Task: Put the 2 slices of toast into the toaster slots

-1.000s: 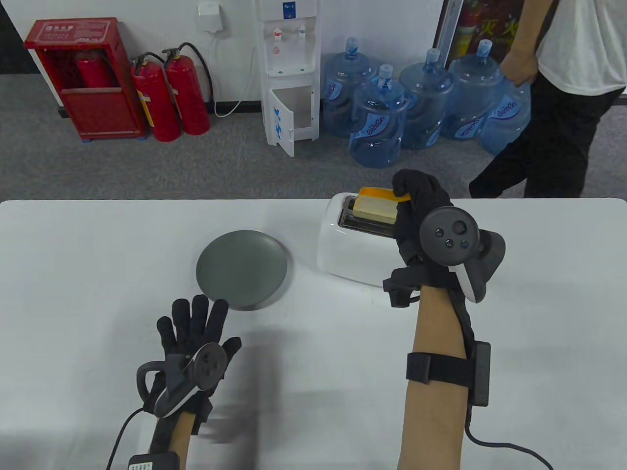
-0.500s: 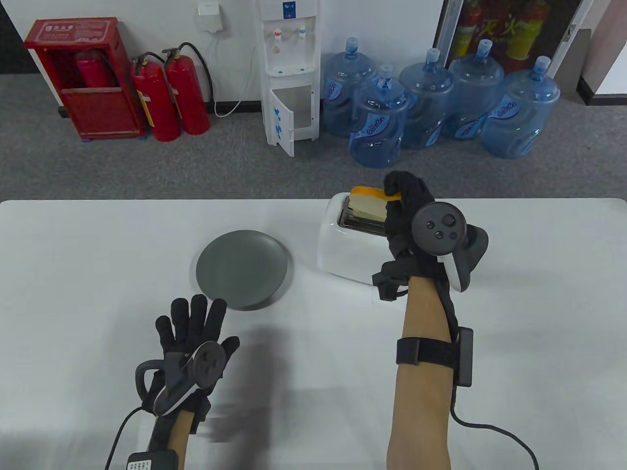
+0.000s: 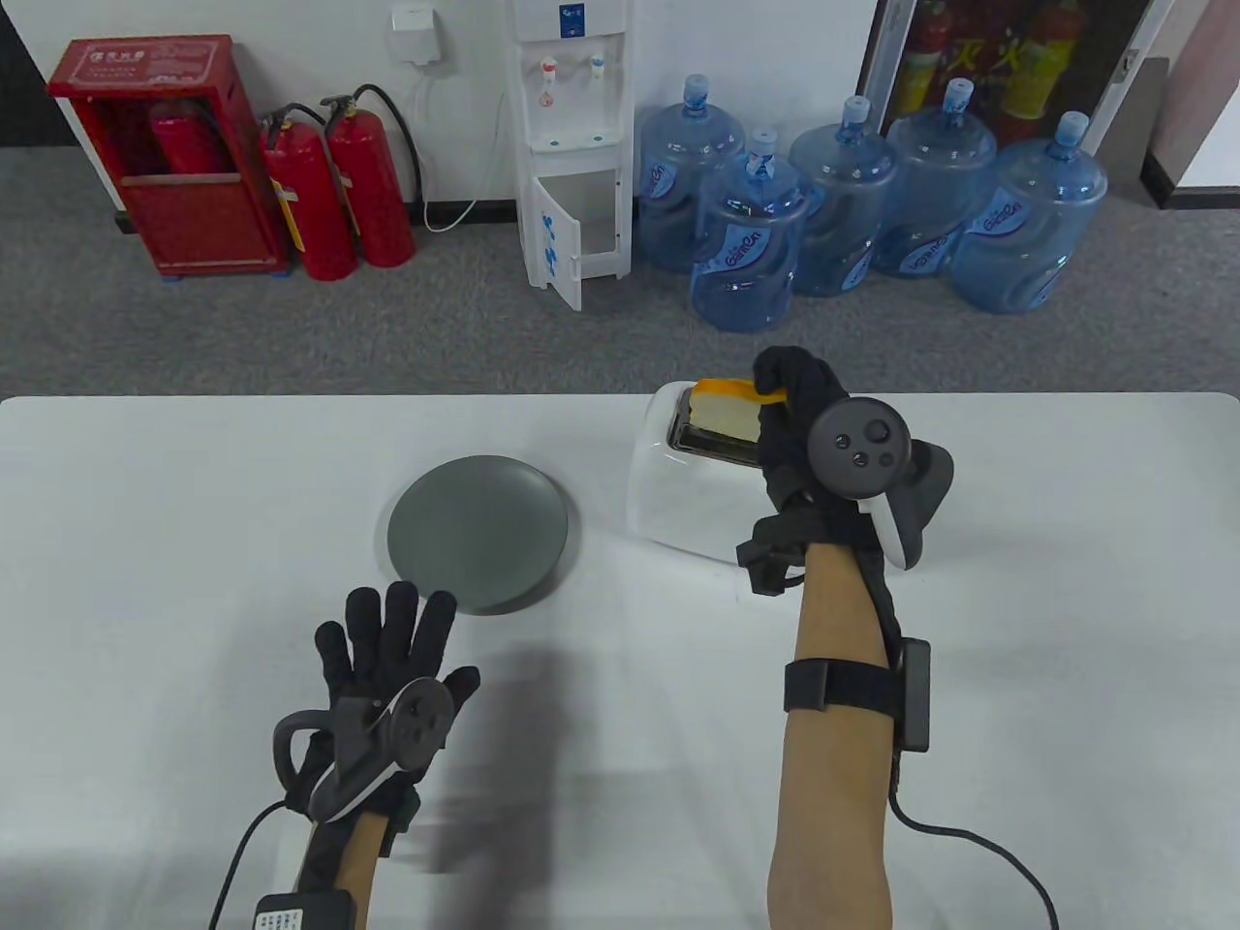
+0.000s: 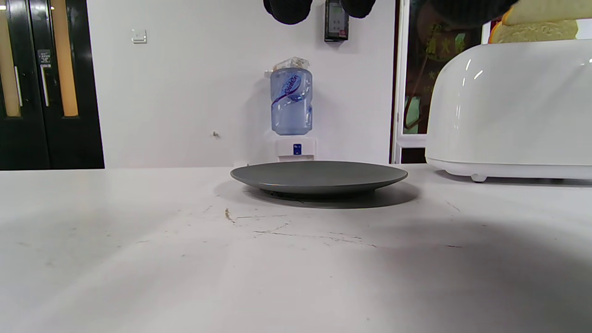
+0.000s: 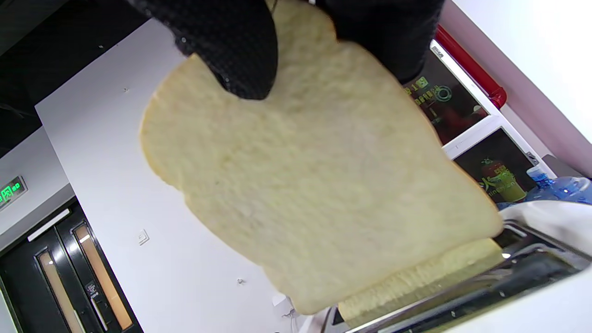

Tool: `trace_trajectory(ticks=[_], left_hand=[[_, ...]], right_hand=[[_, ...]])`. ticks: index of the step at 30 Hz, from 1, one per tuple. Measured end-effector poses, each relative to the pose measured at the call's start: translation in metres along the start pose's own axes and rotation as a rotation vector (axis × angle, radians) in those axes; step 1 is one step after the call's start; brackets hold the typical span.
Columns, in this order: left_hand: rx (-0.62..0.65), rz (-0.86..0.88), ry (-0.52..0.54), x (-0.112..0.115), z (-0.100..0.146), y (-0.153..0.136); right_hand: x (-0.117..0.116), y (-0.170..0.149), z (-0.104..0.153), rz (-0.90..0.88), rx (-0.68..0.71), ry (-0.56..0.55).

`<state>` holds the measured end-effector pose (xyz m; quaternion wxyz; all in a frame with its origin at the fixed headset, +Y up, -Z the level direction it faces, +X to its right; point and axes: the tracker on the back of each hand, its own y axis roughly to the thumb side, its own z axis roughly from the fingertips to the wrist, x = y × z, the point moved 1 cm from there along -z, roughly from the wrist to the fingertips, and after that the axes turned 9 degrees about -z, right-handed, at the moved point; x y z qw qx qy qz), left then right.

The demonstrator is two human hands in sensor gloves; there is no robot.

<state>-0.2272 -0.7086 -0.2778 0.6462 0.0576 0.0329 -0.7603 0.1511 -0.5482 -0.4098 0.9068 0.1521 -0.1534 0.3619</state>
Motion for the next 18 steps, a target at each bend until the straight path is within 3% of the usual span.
trace_trajectory(ticks=[18], left_hand=[[0.002, -0.025, -0.006, 0.001, -0.001, 0.000]], right_hand=[[-0.017, -0.020, -0.009, 0.005, -0.039, 0.046]])
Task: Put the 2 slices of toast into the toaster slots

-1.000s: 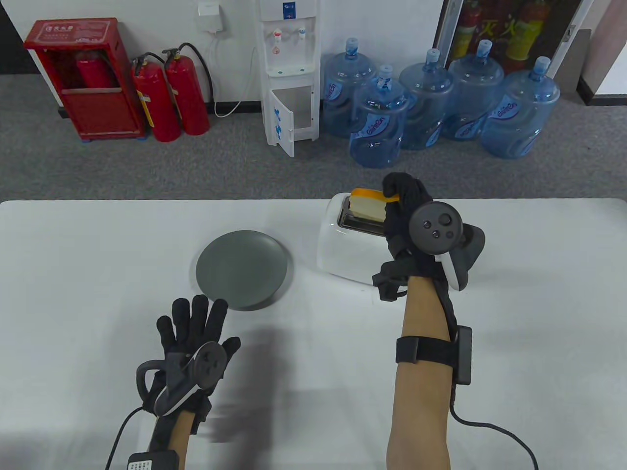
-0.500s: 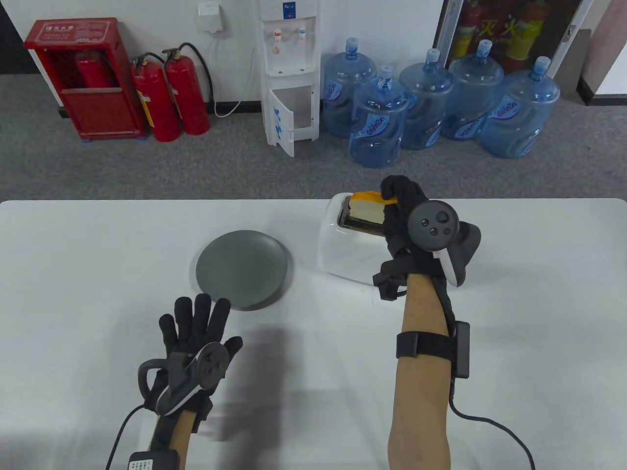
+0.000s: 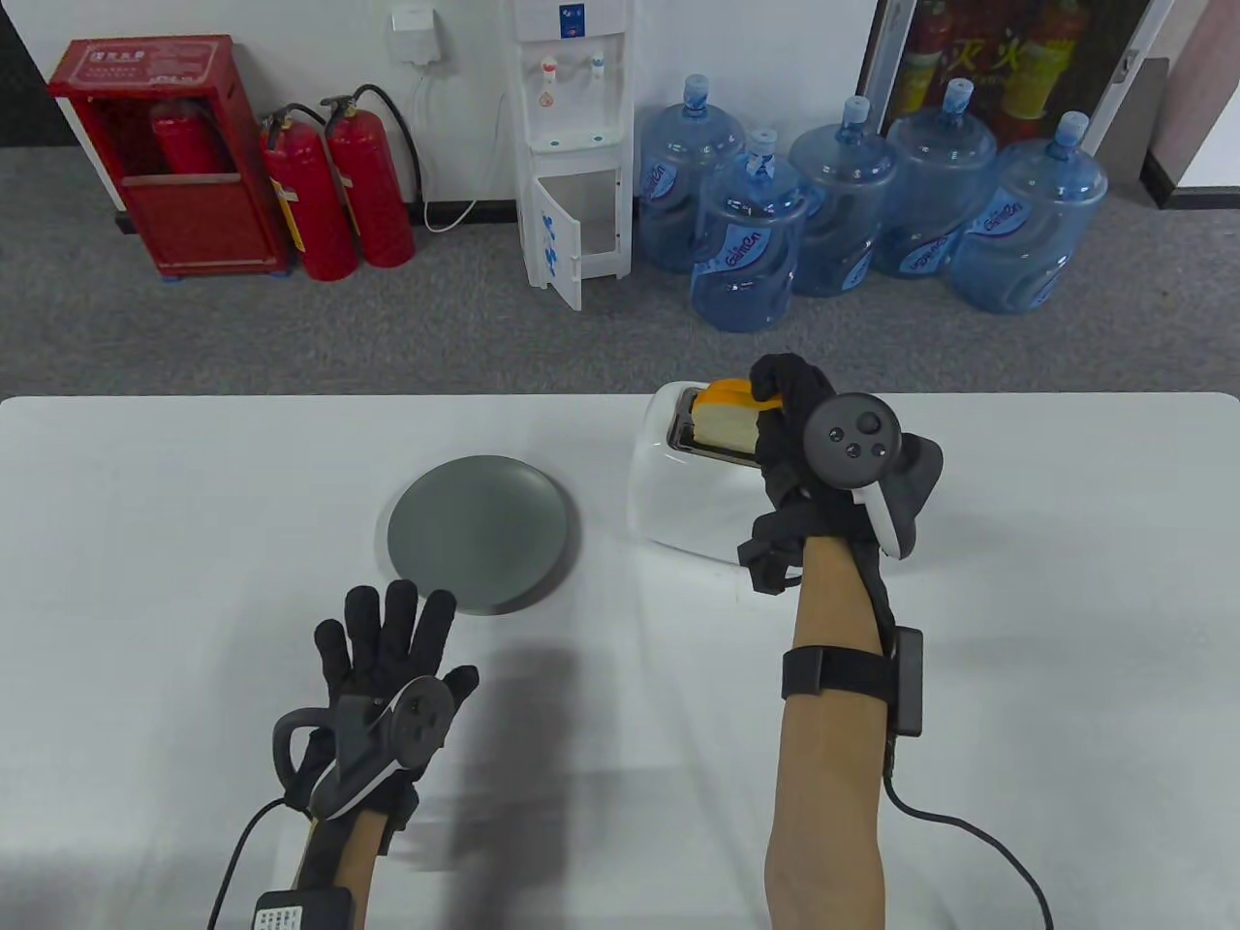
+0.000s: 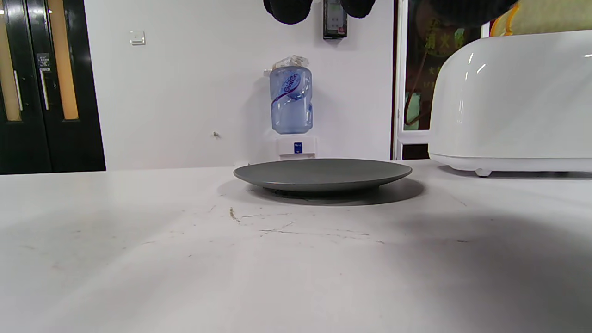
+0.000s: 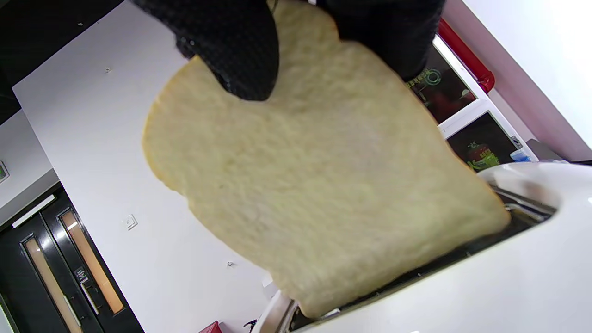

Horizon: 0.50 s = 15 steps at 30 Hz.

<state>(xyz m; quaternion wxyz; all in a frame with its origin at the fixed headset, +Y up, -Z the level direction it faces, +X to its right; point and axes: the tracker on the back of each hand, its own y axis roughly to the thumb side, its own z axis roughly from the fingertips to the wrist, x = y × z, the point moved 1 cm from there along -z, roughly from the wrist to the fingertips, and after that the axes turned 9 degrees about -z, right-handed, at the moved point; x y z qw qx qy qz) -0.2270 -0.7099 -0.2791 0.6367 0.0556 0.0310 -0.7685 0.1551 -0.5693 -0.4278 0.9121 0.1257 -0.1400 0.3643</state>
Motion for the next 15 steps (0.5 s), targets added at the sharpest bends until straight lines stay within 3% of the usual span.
trace_trajectory(ticks=[15], left_hand=[[-0.009, -0.012, -0.007, 0.000, -0.001, -0.002]], right_hand=[[-0.012, -0.018, -0.004, -0.013, -0.016, 0.014]])
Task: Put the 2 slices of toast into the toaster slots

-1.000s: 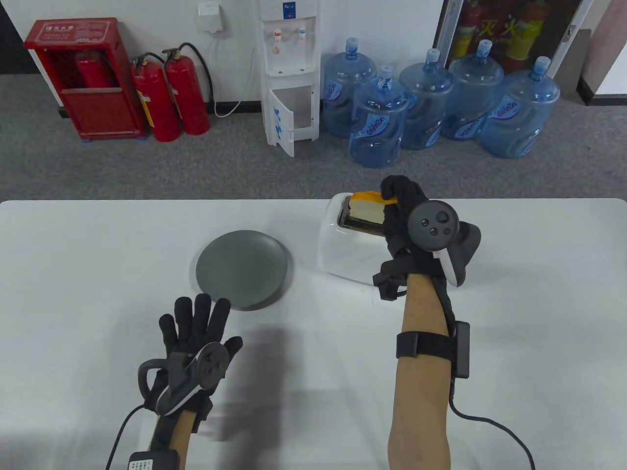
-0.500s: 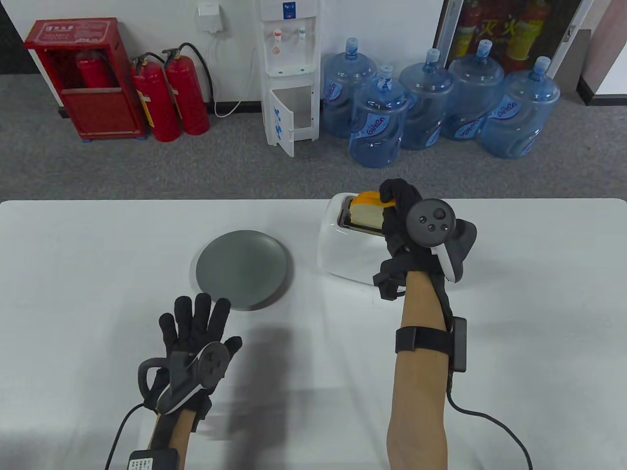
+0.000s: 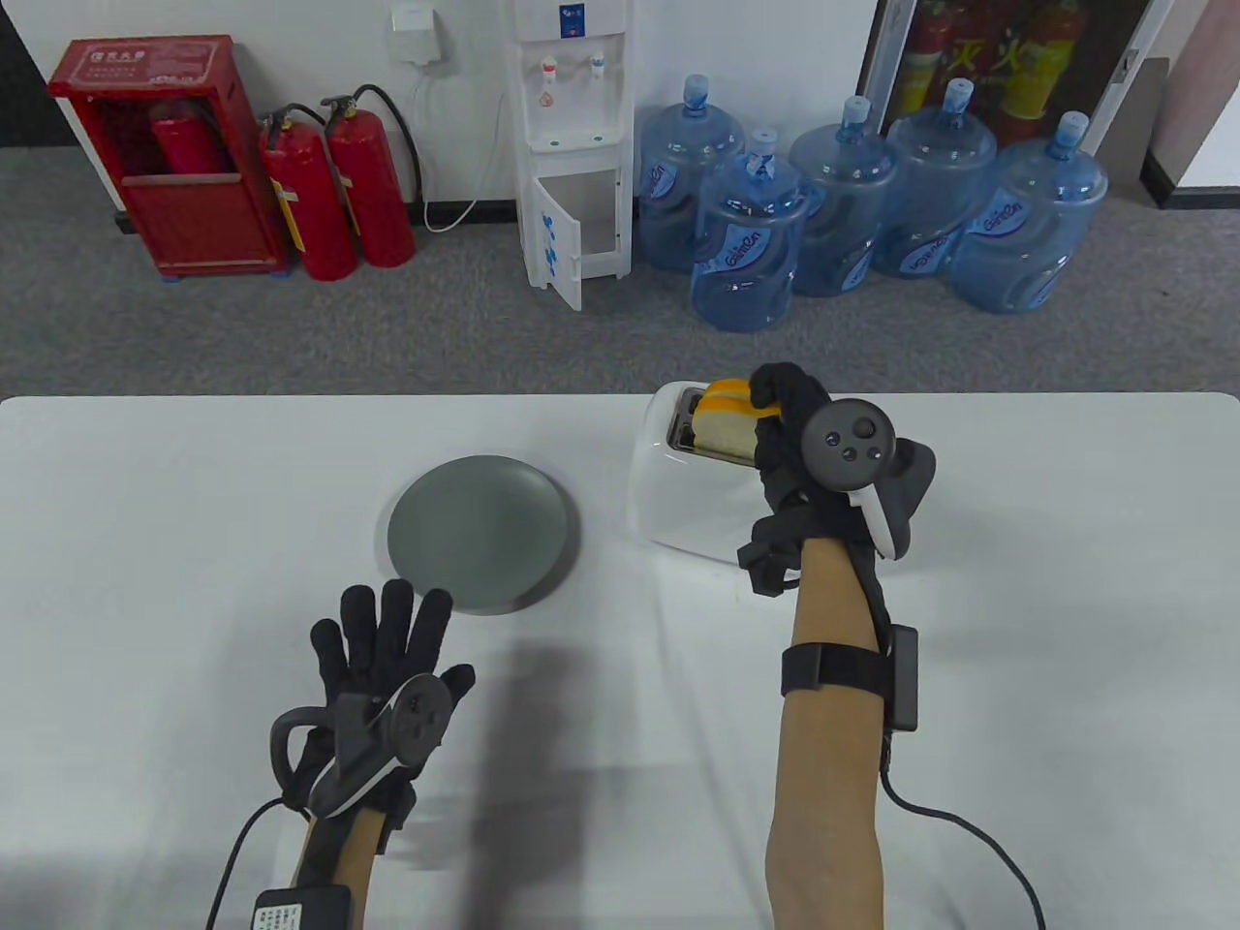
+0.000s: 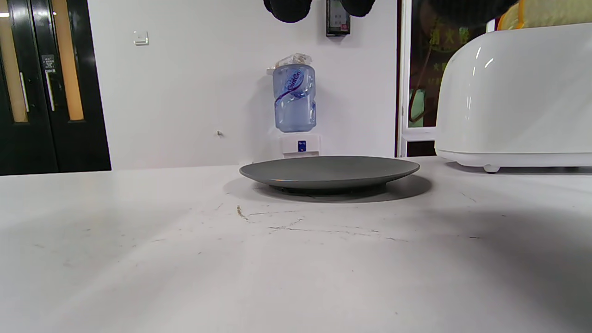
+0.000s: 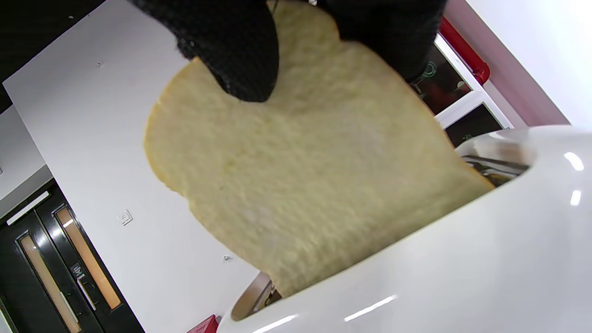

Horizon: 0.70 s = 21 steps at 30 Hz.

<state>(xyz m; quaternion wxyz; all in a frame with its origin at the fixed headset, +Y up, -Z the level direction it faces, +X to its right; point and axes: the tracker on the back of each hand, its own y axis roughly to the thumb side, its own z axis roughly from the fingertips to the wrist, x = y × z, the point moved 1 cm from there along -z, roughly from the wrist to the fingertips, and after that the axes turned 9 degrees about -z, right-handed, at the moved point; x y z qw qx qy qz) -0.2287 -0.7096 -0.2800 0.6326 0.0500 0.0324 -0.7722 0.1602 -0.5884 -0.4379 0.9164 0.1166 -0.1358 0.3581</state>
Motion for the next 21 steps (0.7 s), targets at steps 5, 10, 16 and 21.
trace_trajectory(ticks=[5, 10, 16, 21], left_hand=[[-0.001, -0.003, 0.000, 0.000, 0.000, -0.001], [-0.001, -0.005, -0.001, 0.000, -0.001, -0.001], [0.010, -0.011, 0.012, 0.000, -0.001, 0.001], [0.013, -0.014, 0.013, 0.000, -0.001, 0.001]], right_hand=[[-0.001, -0.008, -0.001, -0.030, -0.012, 0.001], [-0.006, -0.013, -0.002, -0.043, -0.015, 0.011], [-0.010, -0.018, -0.003, -0.038, -0.019, 0.016], [-0.012, -0.019, -0.003, -0.033, -0.029, 0.018]])
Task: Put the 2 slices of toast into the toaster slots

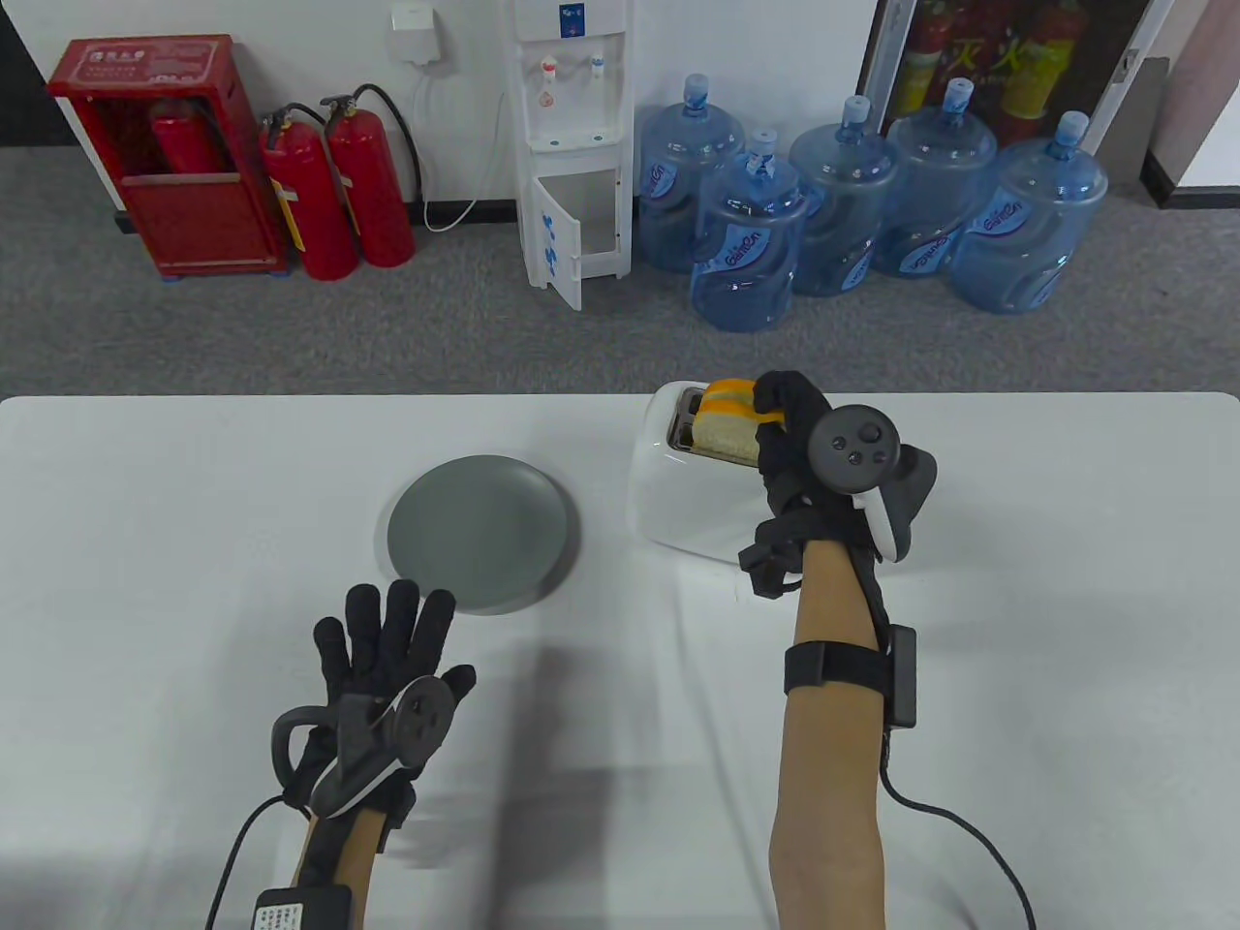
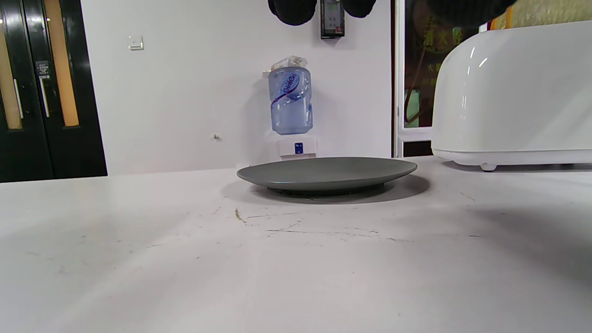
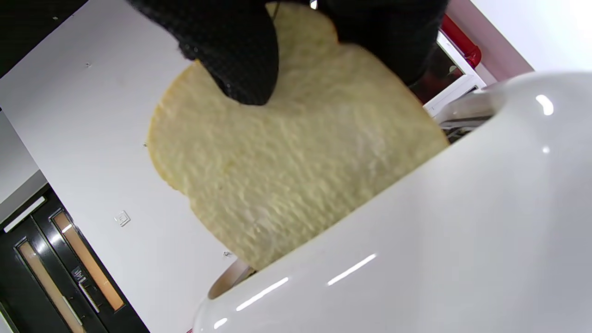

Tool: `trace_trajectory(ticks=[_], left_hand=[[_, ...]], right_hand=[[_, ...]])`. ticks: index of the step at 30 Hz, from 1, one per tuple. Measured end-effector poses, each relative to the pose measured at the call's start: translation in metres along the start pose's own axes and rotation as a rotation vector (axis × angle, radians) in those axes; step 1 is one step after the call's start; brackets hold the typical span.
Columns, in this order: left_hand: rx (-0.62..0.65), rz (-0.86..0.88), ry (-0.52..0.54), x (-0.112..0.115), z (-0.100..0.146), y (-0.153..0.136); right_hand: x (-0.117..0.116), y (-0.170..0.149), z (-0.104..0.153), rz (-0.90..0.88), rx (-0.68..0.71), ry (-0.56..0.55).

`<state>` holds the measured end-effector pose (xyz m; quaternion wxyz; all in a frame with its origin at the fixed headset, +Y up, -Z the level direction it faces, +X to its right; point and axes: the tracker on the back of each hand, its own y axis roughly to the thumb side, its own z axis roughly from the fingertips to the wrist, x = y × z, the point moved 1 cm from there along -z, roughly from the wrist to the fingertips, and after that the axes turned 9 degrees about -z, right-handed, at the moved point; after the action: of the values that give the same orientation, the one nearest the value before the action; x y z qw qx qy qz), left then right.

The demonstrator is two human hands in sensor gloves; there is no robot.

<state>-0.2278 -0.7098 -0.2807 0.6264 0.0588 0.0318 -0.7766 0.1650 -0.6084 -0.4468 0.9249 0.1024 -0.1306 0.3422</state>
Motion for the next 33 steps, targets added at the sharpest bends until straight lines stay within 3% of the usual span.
trace_trajectory(ticks=[33], left_hand=[[0.011, -0.016, 0.008, 0.001, 0.000, 0.003]], right_hand=[[-0.011, -0.005, 0.002, 0.038, -0.021, 0.010]])
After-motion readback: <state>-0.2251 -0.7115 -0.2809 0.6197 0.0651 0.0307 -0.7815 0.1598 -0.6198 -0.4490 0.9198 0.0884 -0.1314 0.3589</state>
